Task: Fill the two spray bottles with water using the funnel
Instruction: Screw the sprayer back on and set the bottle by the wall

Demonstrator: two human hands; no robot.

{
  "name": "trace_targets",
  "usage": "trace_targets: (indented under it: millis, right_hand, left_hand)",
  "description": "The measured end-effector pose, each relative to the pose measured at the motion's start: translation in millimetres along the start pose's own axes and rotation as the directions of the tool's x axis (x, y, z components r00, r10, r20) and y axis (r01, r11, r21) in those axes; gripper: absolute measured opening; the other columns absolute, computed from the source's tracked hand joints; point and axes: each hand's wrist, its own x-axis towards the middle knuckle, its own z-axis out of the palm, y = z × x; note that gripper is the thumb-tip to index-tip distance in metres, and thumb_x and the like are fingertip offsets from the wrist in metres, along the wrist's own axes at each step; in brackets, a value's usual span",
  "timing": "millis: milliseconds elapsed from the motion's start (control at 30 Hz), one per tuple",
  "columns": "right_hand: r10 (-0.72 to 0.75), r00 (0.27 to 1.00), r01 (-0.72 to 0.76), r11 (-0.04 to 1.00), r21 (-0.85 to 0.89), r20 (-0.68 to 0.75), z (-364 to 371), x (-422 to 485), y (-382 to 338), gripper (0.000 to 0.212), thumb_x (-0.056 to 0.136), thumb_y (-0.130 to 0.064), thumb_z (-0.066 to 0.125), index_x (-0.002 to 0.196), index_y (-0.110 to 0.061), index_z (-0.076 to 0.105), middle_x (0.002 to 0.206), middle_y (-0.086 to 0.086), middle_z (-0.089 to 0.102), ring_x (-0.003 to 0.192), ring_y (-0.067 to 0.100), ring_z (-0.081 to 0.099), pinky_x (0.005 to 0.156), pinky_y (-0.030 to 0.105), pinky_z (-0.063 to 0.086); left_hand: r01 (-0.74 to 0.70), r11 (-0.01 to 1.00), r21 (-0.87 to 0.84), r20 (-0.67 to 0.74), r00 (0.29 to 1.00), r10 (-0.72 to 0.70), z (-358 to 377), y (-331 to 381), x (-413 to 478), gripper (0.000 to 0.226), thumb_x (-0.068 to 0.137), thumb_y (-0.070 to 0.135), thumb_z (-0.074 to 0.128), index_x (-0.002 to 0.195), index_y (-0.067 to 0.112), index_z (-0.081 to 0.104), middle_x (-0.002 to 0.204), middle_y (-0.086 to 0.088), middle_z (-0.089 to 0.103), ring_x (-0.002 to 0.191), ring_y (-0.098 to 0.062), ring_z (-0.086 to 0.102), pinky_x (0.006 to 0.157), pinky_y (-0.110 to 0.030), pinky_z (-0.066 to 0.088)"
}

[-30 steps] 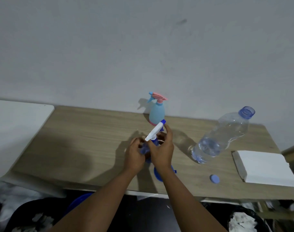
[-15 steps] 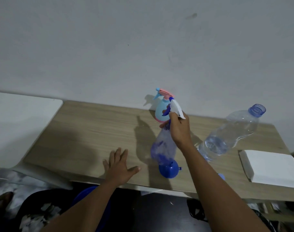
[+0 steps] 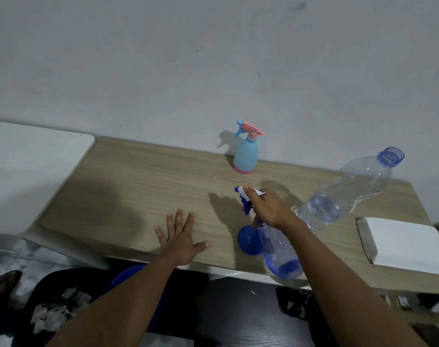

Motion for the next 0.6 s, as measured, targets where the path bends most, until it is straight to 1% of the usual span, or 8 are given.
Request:
trace_targets:
  millis: [67, 100, 233, 300, 367, 433, 500, 600]
  right_hand:
    - [0.015, 1.0, -0.015, 0.999, -0.036, 0.016, 3, -2, 0, 0.079, 0.098, -0.065, 0.031, 0.077, 0.002, 0.067, 0.053, 0.019, 0.065, 0.055, 0.031, 0.071, 0.078, 0.038, 0.057]
    - [0.022, 1.0, -0.021, 0.999, -0.048, 0.02, 4, -4, 0, 0.081, 0.097, -0.067, 0.03, 0.074, 0.001, 0.067, 0.055, 0.022, 0.065, 0.055, 0.03, 0.071, 0.08, 0.038, 0.056]
    - [0.032, 0.999, -0.032, 0.997, -0.077, -0.001, 7, -9, 0, 0.083, 0.097, -0.068, 0.03, 0.07, 0.002, 0.065, 0.054, 0.02, 0.065, 0.055, 0.03, 0.071, 0.082, 0.04, 0.055]
    - [0.047, 0.998, -0.05, 0.993, -0.108, -0.035, 7, -9, 1, 0.085, 0.097, -0.068, 0.029, 0.07, 0.005, 0.064, 0.058, 0.023, 0.067, 0.056, 0.03, 0.07, 0.08, 0.04, 0.056]
    - [0.089, 0.993, -0.099, 0.987, -0.128, -0.08, 3, -9, 7, 0.083, 0.096, -0.068, 0.029, 0.069, 0.002, 0.062, 0.066, 0.023, 0.069, 0.057, 0.031, 0.07, 0.078, 0.045, 0.058]
    - [0.157, 0.98, -0.172, 0.978, -0.116, -0.126, -4, -12, 15, 0.078, 0.096, -0.067, 0.031, 0.07, -0.001, 0.061, 0.068, 0.022, 0.069, 0.056, 0.035, 0.07, 0.074, 0.05, 0.06]
    - [0.194, 0.964, -0.208, 0.976, -0.06, -0.181, -13, -20, 24, 0.07, 0.098, -0.062, 0.035, 0.068, -0.004, 0.057, 0.058, 0.017, 0.064, 0.051, 0.034, 0.067, 0.065, 0.049, 0.061]
    - [0.208, 0.95, -0.221, 0.975, -0.032, -0.233, -24, -32, 32, 0.067, 0.099, -0.06, 0.034, 0.069, -0.004, 0.055, 0.051, 0.016, 0.057, 0.049, 0.035, 0.068, 0.053, 0.036, 0.055]
  left_hand:
    - [0.003, 1.0, 0.001, 0.004, 1.0, -0.003, 0, 0, 0, 0.11, 0.078, 0.082, 0.046, 0.153, 0.038, -0.021, 0.157, 0.001, -0.039, 0.142, -0.025, -0.042, 0.11, -0.062, -0.025]
    - [0.005, 1.0, 0.003, 0.007, 1.0, -0.005, 0, 0, 0, 0.11, 0.078, 0.083, 0.046, 0.153, 0.038, -0.021, 0.157, 0.001, -0.04, 0.142, -0.025, -0.042, 0.111, -0.062, -0.024]
    - [0.007, 1.0, 0.007, 0.011, 1.0, -0.007, -1, 0, 0, 0.11, 0.078, 0.083, 0.046, 0.153, 0.038, -0.02, 0.157, 0.001, -0.039, 0.142, -0.025, -0.041, 0.111, -0.062, -0.023]
    - [0.006, 1.0, 0.009, 0.018, 1.0, -0.006, -2, 1, -1, 0.11, 0.078, 0.083, 0.046, 0.153, 0.038, -0.021, 0.157, 0.001, -0.039, 0.142, -0.026, -0.041, 0.112, -0.062, -0.023]
    - [0.004, 1.0, 0.008, 0.026, 1.0, -0.005, -2, 0, -1, 0.11, 0.078, 0.084, 0.045, 0.153, 0.038, -0.022, 0.157, 0.002, -0.04, 0.142, -0.026, -0.041, 0.112, -0.062, -0.024]
    - [0.004, 1.0, 0.006, 0.025, 1.0, -0.004, -2, 0, -2, 0.11, 0.078, 0.084, 0.045, 0.153, 0.038, -0.022, 0.157, 0.002, -0.04, 0.143, -0.026, -0.04, 0.112, -0.061, -0.024]
    - [0.003, 1.0, 0.004, 0.022, 1.0, -0.003, -1, -1, -2, 0.111, 0.078, 0.084, 0.045, 0.153, 0.038, -0.022, 0.157, 0.001, -0.039, 0.143, -0.025, -0.039, 0.112, -0.061, -0.024]
    - [0.005, 1.0, 0.001, 0.017, 1.0, -0.005, 0, 0, -1, 0.111, 0.078, 0.084, 0.045, 0.153, 0.037, -0.021, 0.157, 0.001, -0.039, 0.143, -0.026, -0.039, 0.112, -0.062, -0.023]
